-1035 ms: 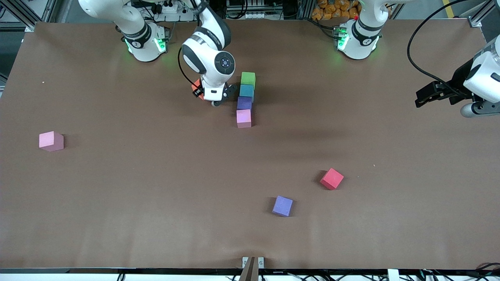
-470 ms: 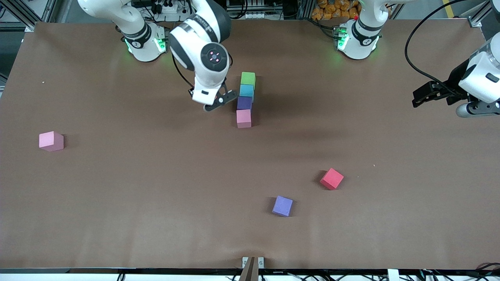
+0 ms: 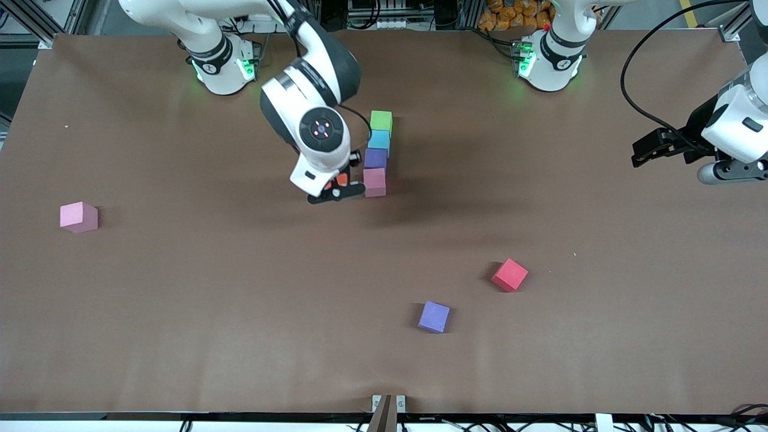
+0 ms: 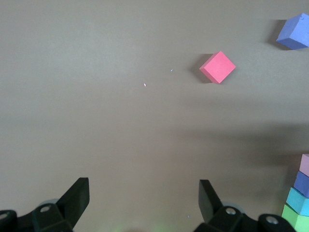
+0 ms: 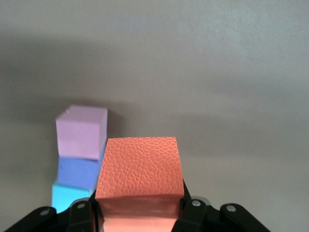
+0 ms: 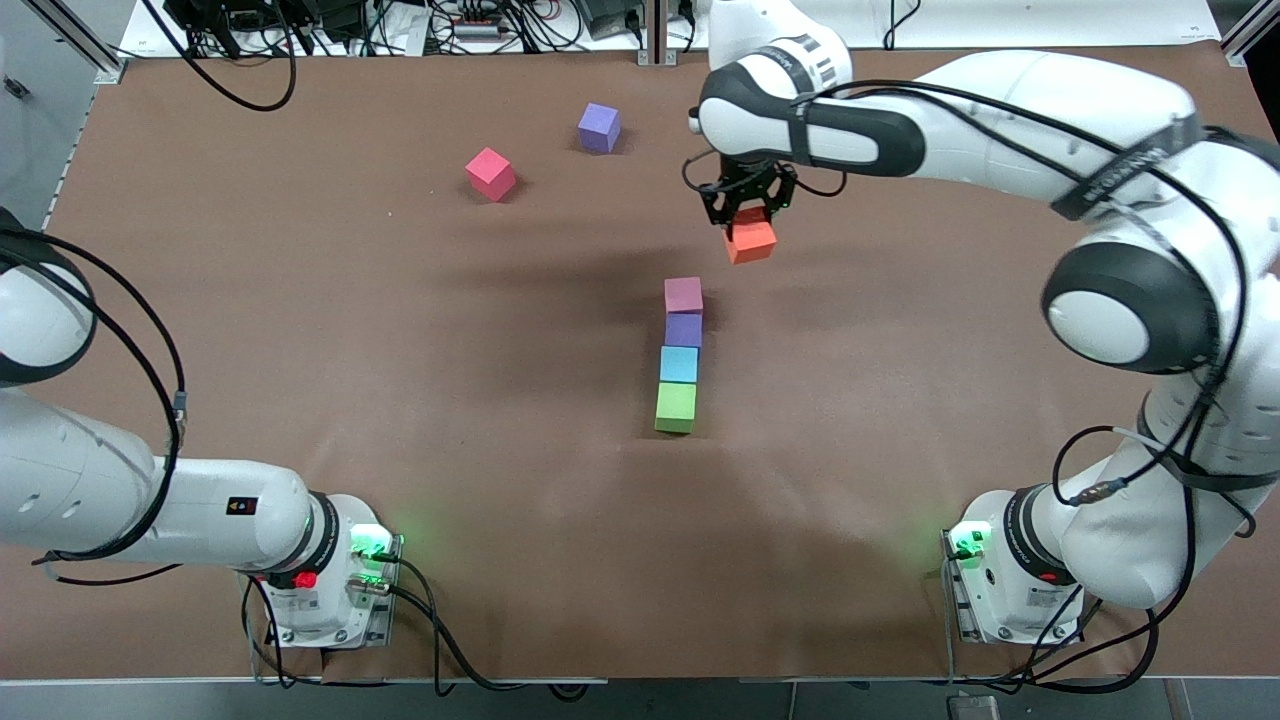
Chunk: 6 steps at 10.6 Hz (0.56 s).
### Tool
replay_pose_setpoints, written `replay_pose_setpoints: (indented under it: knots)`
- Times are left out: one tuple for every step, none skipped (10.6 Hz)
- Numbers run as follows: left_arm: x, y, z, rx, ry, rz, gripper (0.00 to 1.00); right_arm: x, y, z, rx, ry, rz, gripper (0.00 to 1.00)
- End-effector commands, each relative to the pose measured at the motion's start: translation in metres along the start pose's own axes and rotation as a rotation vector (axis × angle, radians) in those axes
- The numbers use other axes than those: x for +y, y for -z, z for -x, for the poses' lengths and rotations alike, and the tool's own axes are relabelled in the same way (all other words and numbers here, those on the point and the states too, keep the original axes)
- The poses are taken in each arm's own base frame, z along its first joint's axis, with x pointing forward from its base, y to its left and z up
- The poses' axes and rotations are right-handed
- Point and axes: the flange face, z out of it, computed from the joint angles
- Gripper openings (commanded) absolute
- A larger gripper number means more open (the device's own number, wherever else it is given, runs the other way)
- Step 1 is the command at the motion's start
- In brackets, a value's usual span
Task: Arrange blocks into number 1
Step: 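Lower the orange cube beside the lavender cube and open the right gripper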
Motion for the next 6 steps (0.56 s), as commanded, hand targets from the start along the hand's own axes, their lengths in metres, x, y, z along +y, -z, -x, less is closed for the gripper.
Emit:
replay_pose_setpoints:
  knots:
    - [-0.003,0.004,-0.002,0.007,-0.015,-0.015,1.0,-0.014,-0.007,-0.035,0.004,-0.052,-0.025,0.0]
    - [-0.005,0.005,-0.002,0.009,-0.012,-0.014,1.0,-0.014,-0.009,-0.044,0.017,-0.081,-0.05,0.0]
    - [-0.006,0.005,-0.002,0.009,-0.011,-0.014,1.0,-0.013,-0.015,-0.054,0.038,-0.125,-0.083,0.0]
    - [-0.006,0.004,-0.003,0.007,-0.011,-0.014,1.0,-0.012,-0.016,-0.061,0.058,-0.151,-0.123,0.0]
    - [-0.006,0.004,-0.003,0.009,-0.011,-0.014,1.0,-0.011,-0.02,-0.068,0.055,-0.177,-0.17,0.0]
    - [-0.005,0.004,-0.003,0.01,-0.012,-0.014,1.0,-0.007,-0.027,-0.076,0.062,-0.193,-0.191,0.0]
